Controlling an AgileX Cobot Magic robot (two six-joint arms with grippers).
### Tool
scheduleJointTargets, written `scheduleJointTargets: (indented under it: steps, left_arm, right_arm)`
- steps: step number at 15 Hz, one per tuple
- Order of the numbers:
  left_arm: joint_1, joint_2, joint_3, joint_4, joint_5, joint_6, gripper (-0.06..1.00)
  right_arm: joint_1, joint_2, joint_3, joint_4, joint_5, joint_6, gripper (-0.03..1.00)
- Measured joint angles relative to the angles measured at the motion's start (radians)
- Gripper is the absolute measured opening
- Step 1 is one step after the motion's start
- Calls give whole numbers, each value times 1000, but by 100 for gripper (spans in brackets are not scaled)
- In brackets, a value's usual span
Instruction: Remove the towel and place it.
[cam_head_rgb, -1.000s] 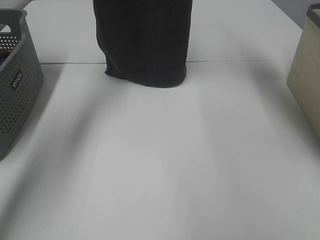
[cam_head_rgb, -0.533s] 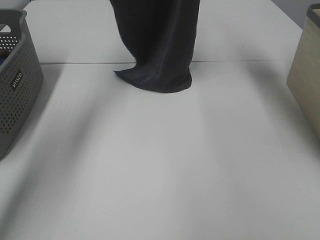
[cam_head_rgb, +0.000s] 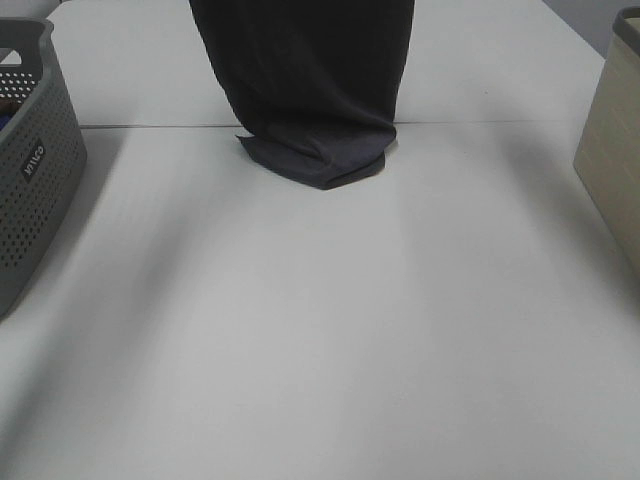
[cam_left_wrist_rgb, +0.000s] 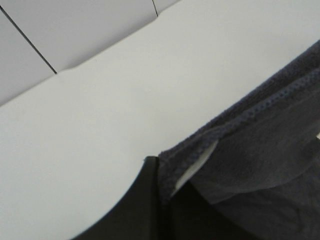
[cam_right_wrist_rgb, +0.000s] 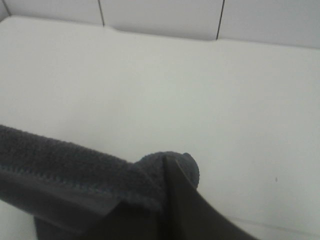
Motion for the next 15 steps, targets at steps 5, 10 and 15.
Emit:
scheduleJointTargets:
  steps: [5, 10, 15]
  left_arm:
    - [1, -81, 0, -32, 231, -74, 0]
    - [-6, -199, 59, -13, 281, -251, 0]
    - [-6, -498, 503, -5, 279, -273, 0]
  right_arm:
    - [0, -73, -39, 71, 261, -53, 1]
    - [4, -169, -46, 193, 516, -87, 1]
    - [6, -254, -35, 290, 532, -106, 1]
